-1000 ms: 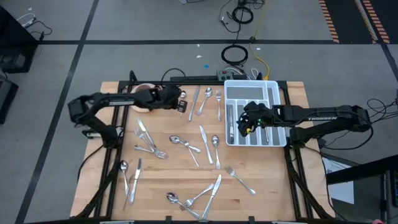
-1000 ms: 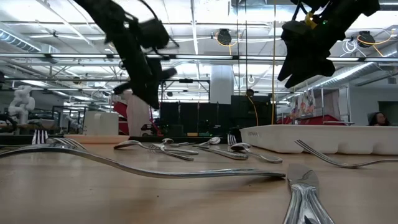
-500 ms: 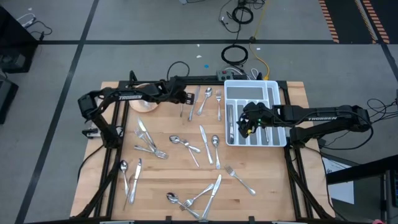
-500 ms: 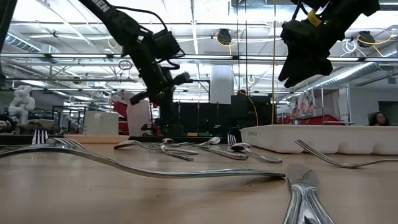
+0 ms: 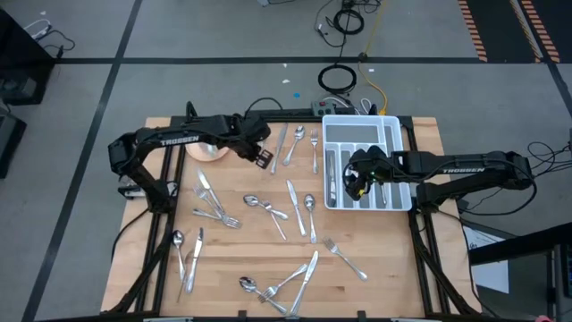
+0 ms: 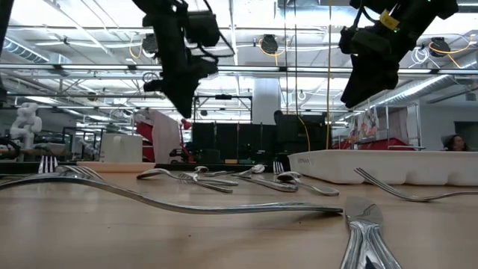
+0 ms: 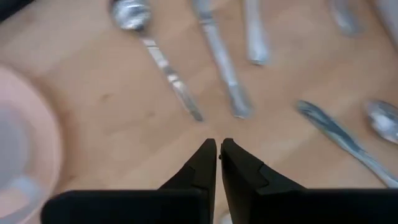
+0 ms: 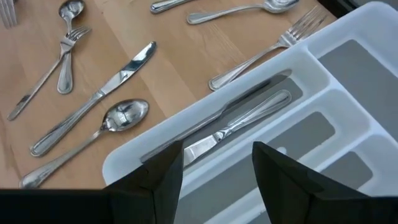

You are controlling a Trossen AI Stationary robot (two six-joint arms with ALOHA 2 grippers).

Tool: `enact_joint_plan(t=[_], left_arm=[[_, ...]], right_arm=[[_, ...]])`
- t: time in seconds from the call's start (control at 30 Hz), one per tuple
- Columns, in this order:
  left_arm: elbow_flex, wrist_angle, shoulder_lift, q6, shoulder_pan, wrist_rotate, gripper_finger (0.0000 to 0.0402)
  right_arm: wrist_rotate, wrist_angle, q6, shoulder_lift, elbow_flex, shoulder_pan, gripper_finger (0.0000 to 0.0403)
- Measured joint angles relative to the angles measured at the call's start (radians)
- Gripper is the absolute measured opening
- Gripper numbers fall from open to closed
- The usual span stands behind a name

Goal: Sort silverware
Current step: Put the silver spoon into the silverware rack

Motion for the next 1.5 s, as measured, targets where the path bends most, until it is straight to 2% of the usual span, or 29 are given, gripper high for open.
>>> enact_joint_plan(t=[0.2,0.33,0.43,0.53,0.63,0.73,0.83,1.07,1.23,1.5], left_arm=[[-0.001,0.06,0.019,0.119,0.026,0.047,0.0031],[-0.001,0.056,0.059,0.091,0.075,0.072,0.0034],[-0.002,0.114,0.085,0.056,0.095,0.142,0.0051],[-0.002,0.164,0.111,0.064,0.097,0.158,0.0081],[-0.002,0.21,0.131,0.063,0.108,0.142,0.0113],[-0.002,0.204,0.149,0.036,0.138,0.039,0.0136],[-0.002,0.2,0.175,-0.012,0.181,0.014,0.0148],[-0.002,0.267,0.271,-0.195,0.277,0.089,0.0151],[-0.002,0.378,0.327,-0.223,0.292,0.159,0.015],[0.034,0.332,0.394,-0.218,0.278,0.148,0.015]], right_arm=[[0.0,0.004,-0.043,0.0,-0.001,0.0,0.0183],[-0.001,0.005,-0.075,0.0,-0.001,0.0,0.0183],[-0.005,0.005,-0.11,0.0,-0.001,0.0,0.0183],[-0.006,0.005,-0.14,0.0,-0.001,0.0,0.0183],[-0.005,0.005,-0.148,0.0,-0.001,0.0,0.0183],[0.002,0.011,-0.147,0.0,-0.001,-0.005,0.0183],[0.006,0.031,-0.112,0.0,-0.001,-0.023,0.0183],[0.006,0.081,-0.078,0.0,-0.001,-0.067,0.0183],[0.005,0.08,-0.075,0.0,-0.001,-0.078,0.0183],[0.002,0.072,-0.067,0.0,-0.001,-0.081,0.0183]])
